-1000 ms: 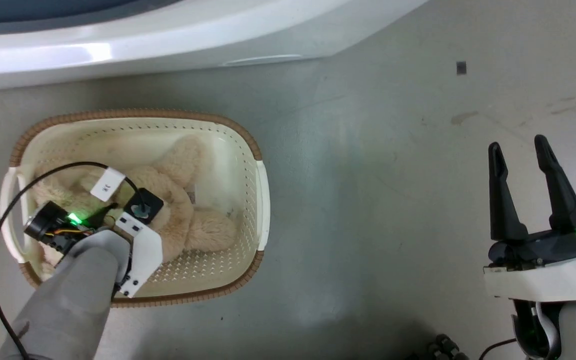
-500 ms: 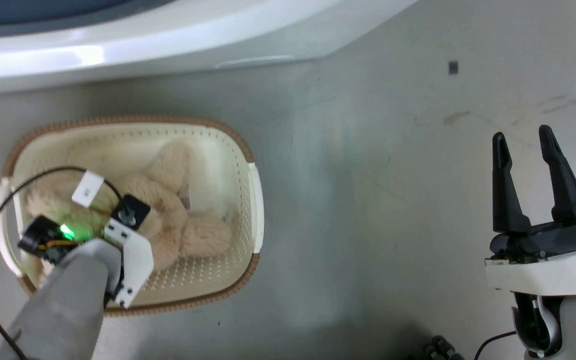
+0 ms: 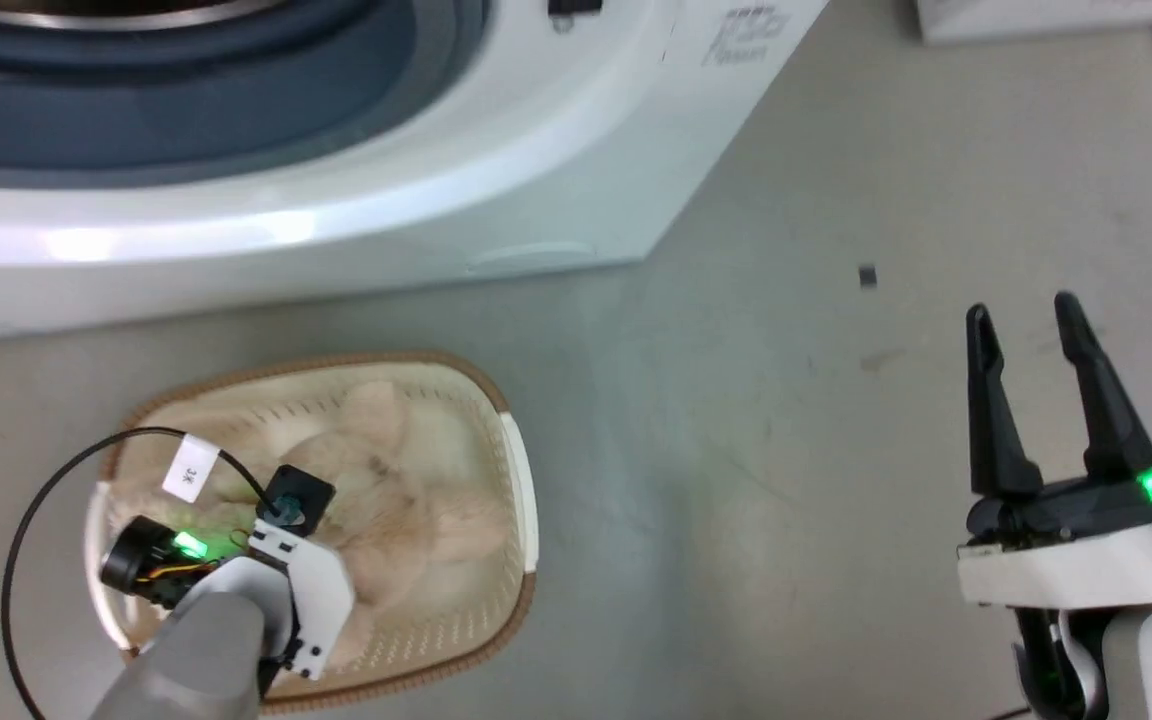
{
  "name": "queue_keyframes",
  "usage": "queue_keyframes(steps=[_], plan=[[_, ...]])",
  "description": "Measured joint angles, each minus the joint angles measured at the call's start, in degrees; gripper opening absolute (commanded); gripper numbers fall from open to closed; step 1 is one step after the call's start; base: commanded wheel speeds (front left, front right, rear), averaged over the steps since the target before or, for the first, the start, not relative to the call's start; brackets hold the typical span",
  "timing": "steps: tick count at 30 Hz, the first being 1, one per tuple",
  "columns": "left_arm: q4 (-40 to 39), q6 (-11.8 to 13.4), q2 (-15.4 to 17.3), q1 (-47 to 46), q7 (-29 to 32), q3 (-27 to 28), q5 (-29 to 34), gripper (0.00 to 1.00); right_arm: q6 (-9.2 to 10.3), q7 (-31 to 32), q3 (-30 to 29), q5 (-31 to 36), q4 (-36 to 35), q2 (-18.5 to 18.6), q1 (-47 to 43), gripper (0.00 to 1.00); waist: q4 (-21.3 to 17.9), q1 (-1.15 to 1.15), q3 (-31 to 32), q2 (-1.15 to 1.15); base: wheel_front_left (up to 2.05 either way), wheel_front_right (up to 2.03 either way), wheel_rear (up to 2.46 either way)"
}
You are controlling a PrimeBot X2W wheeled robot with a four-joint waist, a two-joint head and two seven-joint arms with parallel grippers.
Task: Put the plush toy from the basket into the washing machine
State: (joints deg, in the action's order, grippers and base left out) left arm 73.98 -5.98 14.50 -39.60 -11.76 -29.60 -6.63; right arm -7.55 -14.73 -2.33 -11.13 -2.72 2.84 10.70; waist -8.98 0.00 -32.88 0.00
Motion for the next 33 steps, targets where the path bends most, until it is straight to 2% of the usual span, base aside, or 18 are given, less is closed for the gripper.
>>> queue_keyframes(steps=[9, 22, 33], plan=[[-4.17, 0.49, -2.23, 3.9, -2.49, 1.91, -3.21, 0.0, 0.0, 0.0, -0.37, 0.6, 1.71, 0.0, -3.36, 1.0, 2.23, 0.0, 8.94, 0.0, 0.0, 0.0, 0.0], [-34.43, 4.69, -1.66, 20.84, -2.9, 8.82, -5.73, 0.0, 0.0, 0.0, -1.09, 1.58, 2.76, 0.0, -7.43, 1.0, 6.72, -0.01, 19.95, 0.0, 0.0, 0.0, 0.0], [-57.61, 5.89, -2.91, 30.54, -2.9, 17.69, -6.03, 0.0, 0.01, 0.0, -0.71, 1.26, 2.99, 0.0, -9.05, 1.0, 7.03, -0.01, 23.15, 0.0, 0.0, 0.0, 0.0]])
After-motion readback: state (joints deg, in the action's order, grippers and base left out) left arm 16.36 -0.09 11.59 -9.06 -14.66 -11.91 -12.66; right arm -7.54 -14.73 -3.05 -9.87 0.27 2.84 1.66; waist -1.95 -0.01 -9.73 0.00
